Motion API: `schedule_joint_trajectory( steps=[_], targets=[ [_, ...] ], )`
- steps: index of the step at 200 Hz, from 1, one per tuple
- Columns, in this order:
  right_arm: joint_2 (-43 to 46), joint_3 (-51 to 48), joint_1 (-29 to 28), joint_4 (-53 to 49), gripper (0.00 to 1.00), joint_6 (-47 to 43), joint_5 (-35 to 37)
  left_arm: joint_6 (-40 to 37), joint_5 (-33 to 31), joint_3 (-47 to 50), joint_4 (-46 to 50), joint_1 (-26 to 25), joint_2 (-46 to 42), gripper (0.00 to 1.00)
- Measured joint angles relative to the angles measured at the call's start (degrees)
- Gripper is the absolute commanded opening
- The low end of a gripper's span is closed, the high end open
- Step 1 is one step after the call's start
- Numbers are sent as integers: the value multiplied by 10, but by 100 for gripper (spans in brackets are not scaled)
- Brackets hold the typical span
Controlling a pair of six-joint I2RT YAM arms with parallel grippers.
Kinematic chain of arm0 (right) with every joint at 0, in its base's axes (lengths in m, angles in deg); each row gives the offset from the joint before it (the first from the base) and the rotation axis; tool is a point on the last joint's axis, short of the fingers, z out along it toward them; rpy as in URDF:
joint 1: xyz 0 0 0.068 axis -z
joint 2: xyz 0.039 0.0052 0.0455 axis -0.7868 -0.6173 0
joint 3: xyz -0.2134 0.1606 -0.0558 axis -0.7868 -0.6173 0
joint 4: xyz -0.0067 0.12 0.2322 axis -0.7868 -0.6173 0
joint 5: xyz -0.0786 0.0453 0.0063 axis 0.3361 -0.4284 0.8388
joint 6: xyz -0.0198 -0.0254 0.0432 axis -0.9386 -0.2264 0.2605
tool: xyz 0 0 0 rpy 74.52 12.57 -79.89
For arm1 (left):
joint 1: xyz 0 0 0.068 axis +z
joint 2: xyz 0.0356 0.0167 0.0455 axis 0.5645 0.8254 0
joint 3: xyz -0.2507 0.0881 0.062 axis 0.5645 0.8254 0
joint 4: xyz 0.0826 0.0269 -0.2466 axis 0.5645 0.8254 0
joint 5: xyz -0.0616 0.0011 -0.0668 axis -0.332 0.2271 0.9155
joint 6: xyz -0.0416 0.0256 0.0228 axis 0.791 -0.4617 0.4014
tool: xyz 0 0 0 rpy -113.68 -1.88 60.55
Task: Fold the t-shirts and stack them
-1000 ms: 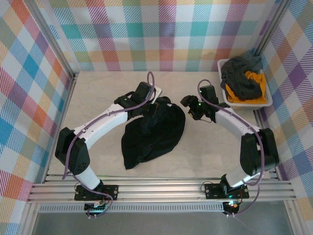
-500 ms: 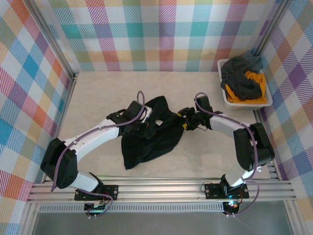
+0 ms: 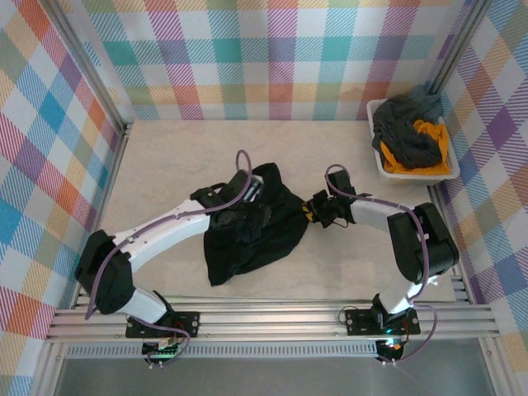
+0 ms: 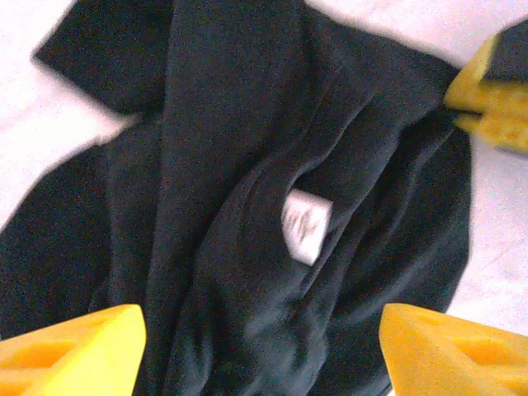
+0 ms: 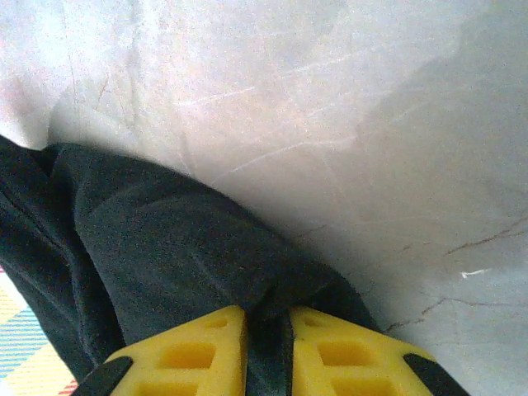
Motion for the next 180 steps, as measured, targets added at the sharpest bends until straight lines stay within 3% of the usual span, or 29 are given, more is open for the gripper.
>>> schedule_joint_trajectory(
  steps=[16, 39, 56, 64, 75, 123, 133, 146, 159, 180],
  targets=[
    [0, 0, 0, 0, 10, -4, 2, -12, -24, -53, 3, -7, 58, 70],
    [1, 0, 0, -7, 1, -9, 7, -32, -82, -76, 10, -7, 133, 44],
    [5, 0, 0, -14, 0, -19, 12, -37, -110, -59, 23, 0, 148, 32],
    [8, 0, 0, -17, 0, -21, 14, -44, -120, -56, 33, 5, 147, 23],
    [12, 0, 0, -21, 0, -26, 15, -46, -129, -56, 31, 11, 146, 0],
    [40, 0, -2, -45, 0, -60, 21, -72, -97, -21, 5, 58, 62, 0],
    [50, 2, -4, -54, 12, -72, 21, -79, -78, -7, -3, 66, 30, 1],
    [61, 11, -4, -70, 28, -92, 21, -84, -54, 2, -6, 73, -5, 18],
    [63, 33, -4, -89, 38, -116, 24, -81, -36, 2, -2, 75, -22, 30],
    [62, 74, -4, -110, 45, -149, 30, -58, -31, -13, 13, 62, -27, 73]
  ],
)
